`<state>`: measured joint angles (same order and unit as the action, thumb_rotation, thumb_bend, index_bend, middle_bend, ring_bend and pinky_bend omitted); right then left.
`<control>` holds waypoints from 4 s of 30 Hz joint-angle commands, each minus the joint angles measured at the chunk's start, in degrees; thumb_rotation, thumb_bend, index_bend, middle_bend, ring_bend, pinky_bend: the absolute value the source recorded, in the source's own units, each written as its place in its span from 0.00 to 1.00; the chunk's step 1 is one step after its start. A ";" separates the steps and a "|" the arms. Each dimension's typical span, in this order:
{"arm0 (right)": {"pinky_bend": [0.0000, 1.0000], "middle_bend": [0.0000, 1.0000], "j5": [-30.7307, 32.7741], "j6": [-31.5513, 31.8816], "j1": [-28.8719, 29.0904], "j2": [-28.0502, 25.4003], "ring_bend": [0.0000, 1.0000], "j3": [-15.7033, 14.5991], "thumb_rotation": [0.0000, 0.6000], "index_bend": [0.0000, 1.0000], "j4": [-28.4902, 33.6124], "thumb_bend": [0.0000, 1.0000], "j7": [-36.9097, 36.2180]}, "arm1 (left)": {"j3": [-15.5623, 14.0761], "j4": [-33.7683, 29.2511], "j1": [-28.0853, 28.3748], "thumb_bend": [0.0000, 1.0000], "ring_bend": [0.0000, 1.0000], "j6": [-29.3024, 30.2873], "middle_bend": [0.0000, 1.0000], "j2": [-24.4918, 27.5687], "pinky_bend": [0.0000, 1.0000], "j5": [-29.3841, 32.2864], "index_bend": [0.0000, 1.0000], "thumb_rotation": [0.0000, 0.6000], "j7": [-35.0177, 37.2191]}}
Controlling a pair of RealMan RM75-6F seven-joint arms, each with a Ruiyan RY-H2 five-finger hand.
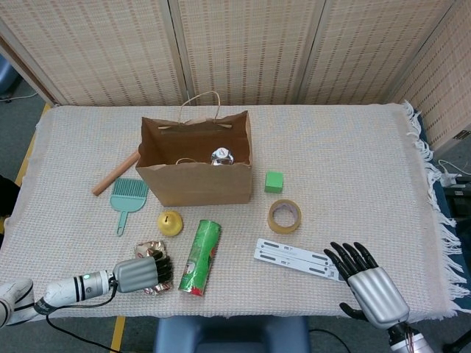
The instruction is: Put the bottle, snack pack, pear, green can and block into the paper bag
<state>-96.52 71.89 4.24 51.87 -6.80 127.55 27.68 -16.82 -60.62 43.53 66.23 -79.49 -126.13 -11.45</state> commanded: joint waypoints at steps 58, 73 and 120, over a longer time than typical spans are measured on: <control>0.00 0.00 -5.79 -0.66 0.46 -2.16 0.00 -2.20 1.00 0.00 -0.34 0.07 -5.90 | 48.03 -35.69 9.88 0.69 0.62 9.11 0.66 -11.08 0.73 61.98 0.65 1.00 3.50; 0.00 0.00 -1.72 -3.67 2.52 -3.94 0.00 -1.61 1.00 0.00 0.52 0.07 -9.56 | 48.41 -22.17 13.69 0.69 0.62 4.44 0.66 -13.19 0.73 64.22 0.65 1.00 4.05; 0.00 0.00 -1.98 -3.92 3.06 -4.57 0.00 -1.92 1.00 0.00 0.89 0.07 -10.00 | 44.31 -32.97 9.91 0.40 0.00 -2.67 0.01 -0.37 0.17 71.87 0.03 1.00 0.88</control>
<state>-98.48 67.95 7.32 47.30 -8.70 128.45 17.66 27.41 -92.61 54.03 62.81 -80.49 -53.90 -10.93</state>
